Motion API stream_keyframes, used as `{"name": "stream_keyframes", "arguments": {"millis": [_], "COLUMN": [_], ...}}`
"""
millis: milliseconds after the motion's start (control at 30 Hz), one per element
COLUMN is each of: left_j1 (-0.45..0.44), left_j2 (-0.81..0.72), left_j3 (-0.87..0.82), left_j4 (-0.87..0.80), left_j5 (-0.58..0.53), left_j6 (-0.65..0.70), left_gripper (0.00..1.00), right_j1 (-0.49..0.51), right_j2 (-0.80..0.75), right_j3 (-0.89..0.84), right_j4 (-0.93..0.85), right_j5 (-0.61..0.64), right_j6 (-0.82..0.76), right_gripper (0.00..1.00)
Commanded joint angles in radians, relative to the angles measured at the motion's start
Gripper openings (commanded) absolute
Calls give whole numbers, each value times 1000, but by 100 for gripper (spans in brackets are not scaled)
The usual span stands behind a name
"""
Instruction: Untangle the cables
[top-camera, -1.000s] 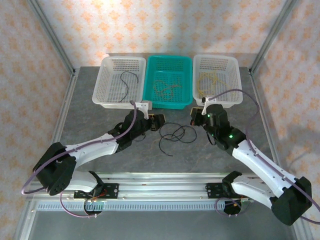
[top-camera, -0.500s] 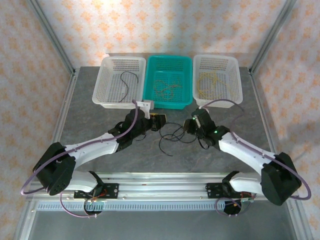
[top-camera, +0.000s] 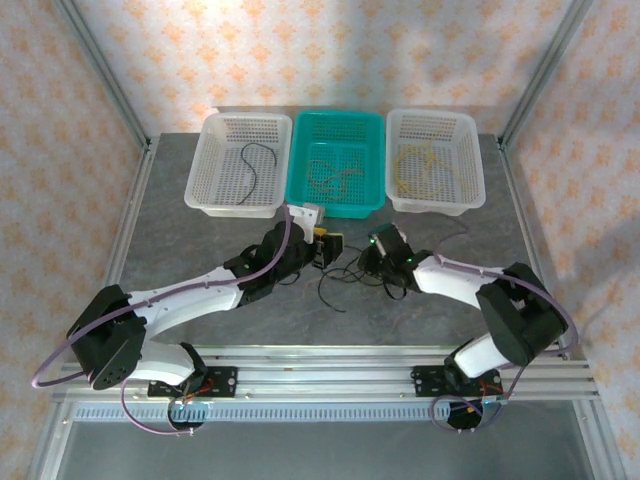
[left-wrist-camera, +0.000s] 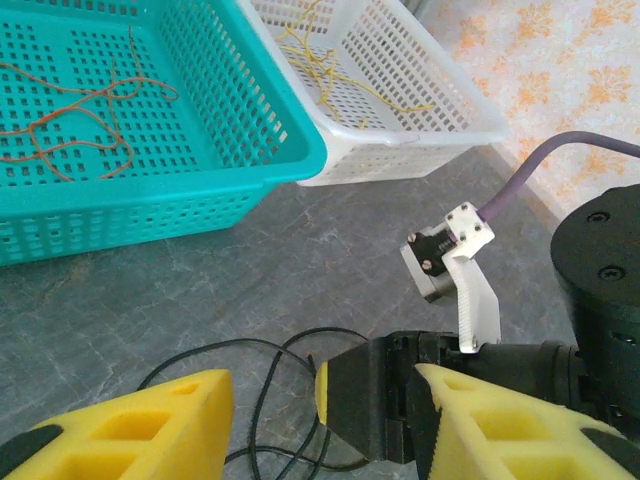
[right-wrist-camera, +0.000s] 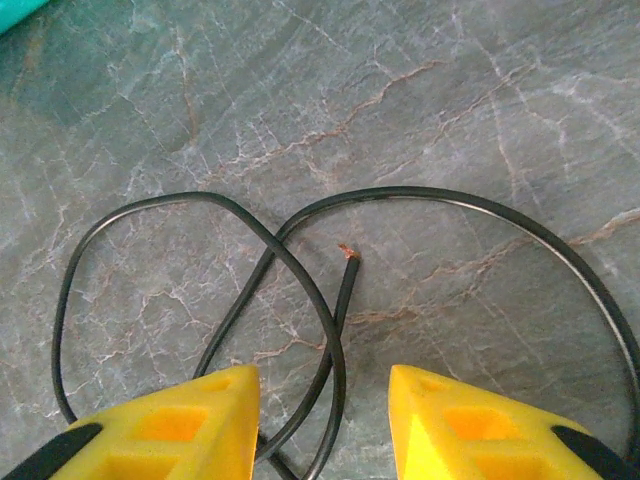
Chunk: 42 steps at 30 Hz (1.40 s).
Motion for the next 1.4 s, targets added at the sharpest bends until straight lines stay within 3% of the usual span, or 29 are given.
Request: {"name": "stream_keyframes", "arguments": {"millis": [0, 433, 567, 833, 900, 1033, 1367], "left_j1": [-6, -7, -6, -4, -4, 2, 39], "left_j2": [-16, 3, 4, 29, 34, 46, -14], "left_j3": [18, 32, 29, 68, 77, 89, 61], "left_j4": [-22, -28, -28, -73, -73, -65, -43], "left_j5": [-33, -39, -44, -106, -109, -115, -175], "left_j6": [16, 16, 12, 1, 4, 1, -28], "left_gripper": [51, 50, 50, 47, 47, 46, 46], "right_j1": [5, 5, 5, 5, 5, 5, 5], "right_j2": [21, 61, 65, -58, -125, -270, -469], "right_j3": [35, 30, 32, 18, 10, 0, 122], "right_j4": [3, 27, 27, -53, -88, -104, -153], "right_j5": [3, -31, -34, 90, 156, 247, 239], "right_j6": [3, -5, -5, -26, -45, -144, -605], "right_gripper": [38, 28, 19, 0, 0, 0, 0]}}
